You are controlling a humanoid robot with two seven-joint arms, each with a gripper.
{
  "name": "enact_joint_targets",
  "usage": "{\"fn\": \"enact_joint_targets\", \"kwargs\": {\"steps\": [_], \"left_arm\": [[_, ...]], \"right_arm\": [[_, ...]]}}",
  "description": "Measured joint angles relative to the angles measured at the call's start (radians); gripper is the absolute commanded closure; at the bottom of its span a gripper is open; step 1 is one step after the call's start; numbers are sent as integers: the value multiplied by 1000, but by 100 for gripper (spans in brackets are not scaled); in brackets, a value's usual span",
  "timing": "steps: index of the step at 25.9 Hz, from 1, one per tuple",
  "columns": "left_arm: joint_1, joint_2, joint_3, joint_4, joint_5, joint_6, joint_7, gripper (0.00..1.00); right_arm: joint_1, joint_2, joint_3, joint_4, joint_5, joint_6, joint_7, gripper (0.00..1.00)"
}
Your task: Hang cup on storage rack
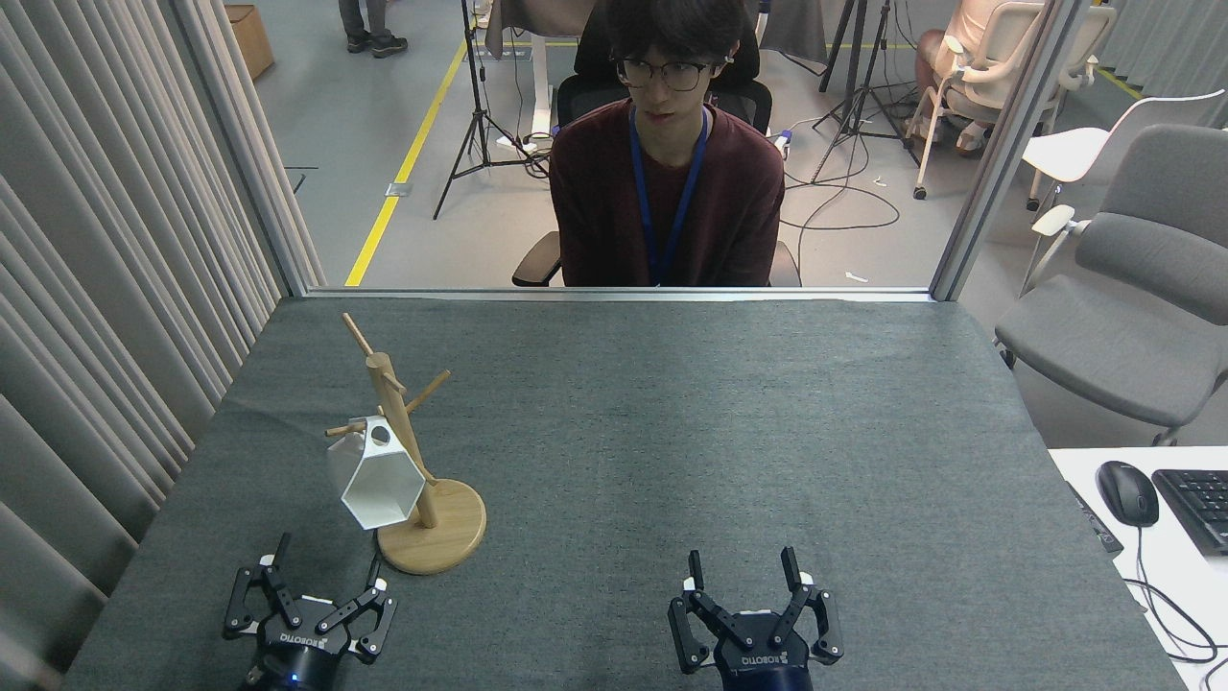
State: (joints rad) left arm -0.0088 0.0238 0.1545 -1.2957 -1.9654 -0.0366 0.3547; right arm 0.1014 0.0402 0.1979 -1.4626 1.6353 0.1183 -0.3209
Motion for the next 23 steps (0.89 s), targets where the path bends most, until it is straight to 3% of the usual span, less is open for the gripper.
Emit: {"fn": "enact_joint_targets", "kwargs": {"steps": [5,9,23], "left_arm": [[91,2,2,-137,218,-123,-34,1],[136,-4,1,-224,353,-161,-77,1],[201,-50,-9,-297,404,-178,-89,1]], "right_arm": [[27,-58,-5,-21,-5,-11,2,2],[62,-95,-23,-50,-11,-15,1,2],[110,-132,-111,-86,-14,-24,-7,2]]}}
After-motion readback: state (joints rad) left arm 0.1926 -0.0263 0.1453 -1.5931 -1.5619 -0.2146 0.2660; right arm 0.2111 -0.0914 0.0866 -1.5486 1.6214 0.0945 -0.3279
